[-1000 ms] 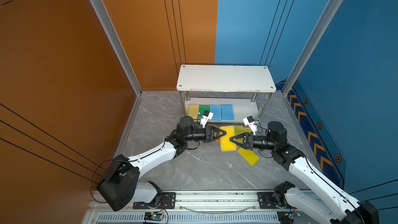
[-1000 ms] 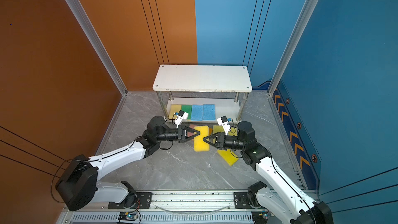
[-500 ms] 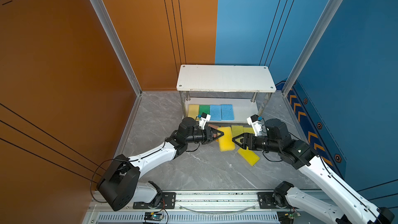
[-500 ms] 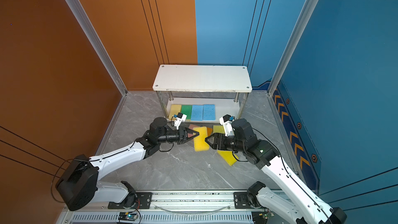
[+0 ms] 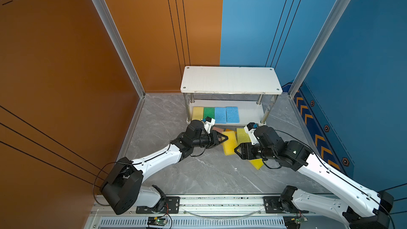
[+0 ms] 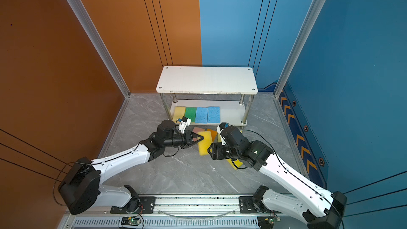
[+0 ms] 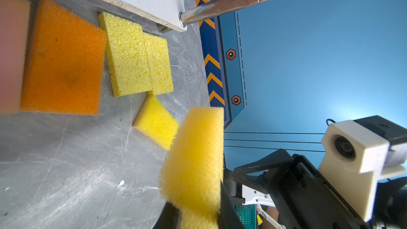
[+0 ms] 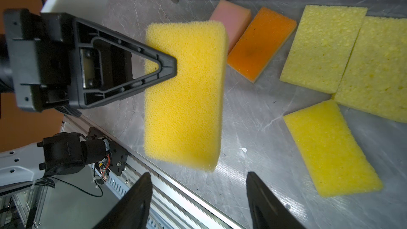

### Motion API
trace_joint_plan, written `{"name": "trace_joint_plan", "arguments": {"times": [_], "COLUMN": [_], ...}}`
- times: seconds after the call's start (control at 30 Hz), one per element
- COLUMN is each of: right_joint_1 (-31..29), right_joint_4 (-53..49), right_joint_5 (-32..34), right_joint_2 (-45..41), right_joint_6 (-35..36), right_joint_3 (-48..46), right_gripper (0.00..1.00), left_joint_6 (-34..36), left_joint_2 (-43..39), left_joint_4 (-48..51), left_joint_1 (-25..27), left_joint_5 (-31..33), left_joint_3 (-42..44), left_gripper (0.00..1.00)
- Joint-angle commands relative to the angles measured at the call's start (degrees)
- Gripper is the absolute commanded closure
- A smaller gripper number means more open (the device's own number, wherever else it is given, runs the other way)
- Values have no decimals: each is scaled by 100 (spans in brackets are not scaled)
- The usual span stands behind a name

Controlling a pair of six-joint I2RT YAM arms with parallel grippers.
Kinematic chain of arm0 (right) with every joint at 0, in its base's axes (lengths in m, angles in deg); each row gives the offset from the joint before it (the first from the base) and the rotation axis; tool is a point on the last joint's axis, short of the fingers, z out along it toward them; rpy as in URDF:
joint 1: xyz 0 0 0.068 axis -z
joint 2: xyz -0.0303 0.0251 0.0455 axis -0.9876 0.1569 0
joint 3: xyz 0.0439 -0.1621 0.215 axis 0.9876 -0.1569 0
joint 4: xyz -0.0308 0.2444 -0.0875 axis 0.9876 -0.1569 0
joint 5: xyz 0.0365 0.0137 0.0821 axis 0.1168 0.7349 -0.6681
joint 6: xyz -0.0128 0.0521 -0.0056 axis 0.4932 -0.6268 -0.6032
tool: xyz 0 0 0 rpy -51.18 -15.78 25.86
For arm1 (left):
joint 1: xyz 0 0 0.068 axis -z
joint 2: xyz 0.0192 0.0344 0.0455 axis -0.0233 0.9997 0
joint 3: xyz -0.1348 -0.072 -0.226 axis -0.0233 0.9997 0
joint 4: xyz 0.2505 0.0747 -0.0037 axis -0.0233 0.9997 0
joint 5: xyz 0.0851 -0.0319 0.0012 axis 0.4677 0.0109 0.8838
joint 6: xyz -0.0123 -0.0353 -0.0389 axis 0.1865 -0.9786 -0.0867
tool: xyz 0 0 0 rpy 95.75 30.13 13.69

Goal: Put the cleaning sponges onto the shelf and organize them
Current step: 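Hold the yellow sponge between both grippers above the table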

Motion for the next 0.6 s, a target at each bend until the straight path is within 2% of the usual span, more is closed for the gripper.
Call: {"name": "trace_joint_plan", "arguments": {"times": [0.0, 0.57], "right_joint_1": [-24, 740], "right_joint_4": [325, 1511], "right_joint_5": [-67, -1166], "right_joint_2": [-30, -272], "right_joint_6": [45, -472], "right_joint_3": [-188, -1055], "right_gripper": [33, 52], "left_joint_6": [132, 39], "left_joint_2": [-116, -124], "left_joint_4": [58, -188], "left_joint_1": [24, 11], "left_joint_5": [54, -92], "left_joint_3": [-107, -51], "left_gripper": [79, 79]}}
